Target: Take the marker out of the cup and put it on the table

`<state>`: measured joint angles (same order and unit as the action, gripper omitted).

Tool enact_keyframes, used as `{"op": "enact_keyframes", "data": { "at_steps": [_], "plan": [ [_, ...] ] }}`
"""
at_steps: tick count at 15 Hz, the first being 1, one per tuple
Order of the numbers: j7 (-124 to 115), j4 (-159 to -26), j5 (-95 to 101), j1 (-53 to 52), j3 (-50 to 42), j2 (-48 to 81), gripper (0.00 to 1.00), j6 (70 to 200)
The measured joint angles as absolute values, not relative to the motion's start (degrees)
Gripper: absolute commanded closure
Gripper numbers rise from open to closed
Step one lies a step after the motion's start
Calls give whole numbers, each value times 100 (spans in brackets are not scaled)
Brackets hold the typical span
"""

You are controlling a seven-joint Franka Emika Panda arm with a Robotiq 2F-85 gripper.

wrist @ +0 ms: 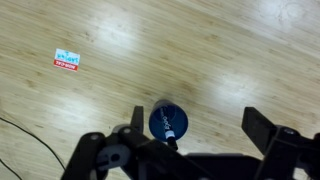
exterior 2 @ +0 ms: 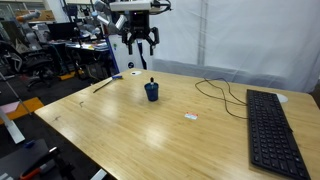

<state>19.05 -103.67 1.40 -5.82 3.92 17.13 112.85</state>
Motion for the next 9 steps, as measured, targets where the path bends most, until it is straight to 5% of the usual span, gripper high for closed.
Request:
{"op": "enact_keyframes", "data": {
  "at_steps": [9],
  "plan": [
    [1952, -10343, 61, -567, 421, 1868, 0, 11502]
  ]
}}
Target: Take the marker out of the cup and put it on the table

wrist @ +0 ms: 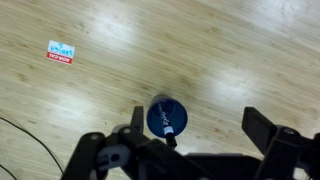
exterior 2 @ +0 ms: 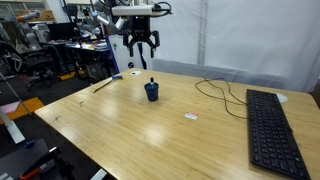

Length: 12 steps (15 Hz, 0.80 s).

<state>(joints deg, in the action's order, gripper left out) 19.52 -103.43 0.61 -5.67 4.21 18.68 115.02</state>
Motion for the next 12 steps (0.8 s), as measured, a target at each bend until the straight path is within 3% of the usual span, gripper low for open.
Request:
{"op": "enact_keyframes", "data": {
  "at_steps": [8, 12],
  "plan": [
    [2114, -10423, -217, -473, 636, 2945, 0, 13503],
    [2223, -10303, -242, -377, 834, 3268, 0, 13873]
  ]
}}
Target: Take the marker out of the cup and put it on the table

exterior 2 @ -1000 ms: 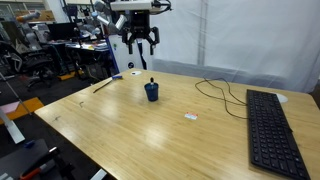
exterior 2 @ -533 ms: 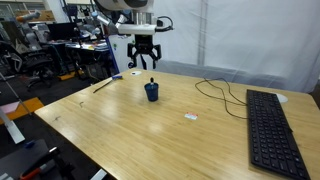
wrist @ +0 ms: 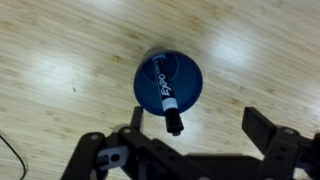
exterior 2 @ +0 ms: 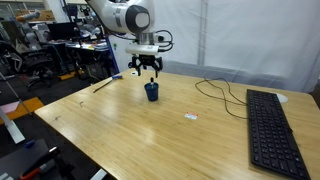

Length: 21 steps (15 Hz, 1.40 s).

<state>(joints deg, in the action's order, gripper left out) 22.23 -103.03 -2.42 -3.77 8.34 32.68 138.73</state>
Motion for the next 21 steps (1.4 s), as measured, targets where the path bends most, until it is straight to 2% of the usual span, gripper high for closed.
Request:
{"op": "enact_keyframes", "data": {
  "at_steps": [12, 13, 14, 16, 21],
  "plan": [
    [2369, -9755, -242, -199, 952, 3914, 0, 13975],
    [2383, -9697, -240, -199, 972, 3972, 3, 13971],
    [2396, -9642, -240, -199, 994, 4028, 26, 13970],
    [2416, -9536, -238, -199, 1026, 4125, 30, 13964],
    [2430, -9356, -237, -189, 1034, 4269, 67, 13958]
  ]
}}
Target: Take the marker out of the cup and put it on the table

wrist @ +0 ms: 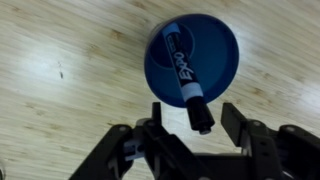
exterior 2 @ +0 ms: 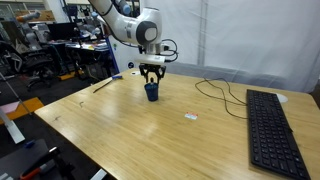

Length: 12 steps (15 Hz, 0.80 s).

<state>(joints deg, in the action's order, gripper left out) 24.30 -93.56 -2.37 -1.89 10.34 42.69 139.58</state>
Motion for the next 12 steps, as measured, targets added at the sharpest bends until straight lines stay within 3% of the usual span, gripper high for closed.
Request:
{"op": "enact_keyframes", "data": {
  "at_steps": [5, 12],
  "plan": [
    [2430, -9329, -237, -135, 1034, 4273, 99, 13958],
    [2429, -9292, -237, -108, 1035, 4252, 95, 13961]
  ]
}}
